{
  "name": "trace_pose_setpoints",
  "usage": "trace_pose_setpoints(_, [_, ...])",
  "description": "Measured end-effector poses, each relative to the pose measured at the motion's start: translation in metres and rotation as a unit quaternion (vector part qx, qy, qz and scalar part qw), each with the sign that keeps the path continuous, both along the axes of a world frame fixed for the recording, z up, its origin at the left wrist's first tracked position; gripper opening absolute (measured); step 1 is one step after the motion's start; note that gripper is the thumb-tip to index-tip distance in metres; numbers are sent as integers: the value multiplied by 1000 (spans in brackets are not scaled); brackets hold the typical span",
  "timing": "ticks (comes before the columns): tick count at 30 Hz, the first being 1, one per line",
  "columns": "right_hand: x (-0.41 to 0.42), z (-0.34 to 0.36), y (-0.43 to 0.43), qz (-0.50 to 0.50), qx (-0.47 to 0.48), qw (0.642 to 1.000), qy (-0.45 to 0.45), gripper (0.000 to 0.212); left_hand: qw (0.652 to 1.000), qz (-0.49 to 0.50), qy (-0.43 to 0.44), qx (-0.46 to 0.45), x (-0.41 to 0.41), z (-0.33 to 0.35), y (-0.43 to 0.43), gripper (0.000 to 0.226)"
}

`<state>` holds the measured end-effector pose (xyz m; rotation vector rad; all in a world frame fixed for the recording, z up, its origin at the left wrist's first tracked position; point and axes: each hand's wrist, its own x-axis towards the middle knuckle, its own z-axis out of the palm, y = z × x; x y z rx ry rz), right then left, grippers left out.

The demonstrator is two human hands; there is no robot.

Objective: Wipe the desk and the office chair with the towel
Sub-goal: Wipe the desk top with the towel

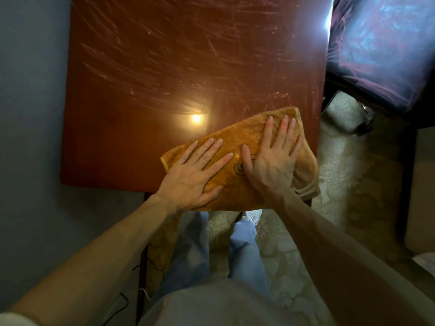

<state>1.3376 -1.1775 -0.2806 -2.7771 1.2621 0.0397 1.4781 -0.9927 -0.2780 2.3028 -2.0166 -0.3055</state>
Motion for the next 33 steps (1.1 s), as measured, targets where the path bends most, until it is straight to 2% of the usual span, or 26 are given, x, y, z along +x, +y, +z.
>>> trace_pose_setpoints(15, [163,1,95,160,0,986,-38,86,986,158,-21,36,101,0,130,81])
trace_pose_setpoints(23, [222,-3,141,214,14,976,-41,87,980,196,-32,21,141,0,184,76])
trace_pose_setpoints(28, [241,-7,150,230,13,972,-53,86,971,233,-41,31,142,10,189,77])
trace_pose_setpoints(30, [241,-3,150,230,19,972,-43,87,952,304,-35,13,126,17,184,75])
trace_pose_setpoints(31, [241,0,149,234,23,971,-36,87,928,370,-29,-8,113,21,179,73])
trace_pose_setpoints(33, [241,5,147,255,32,966,-25,87,855,518,-2,-31,81,27,161,71])
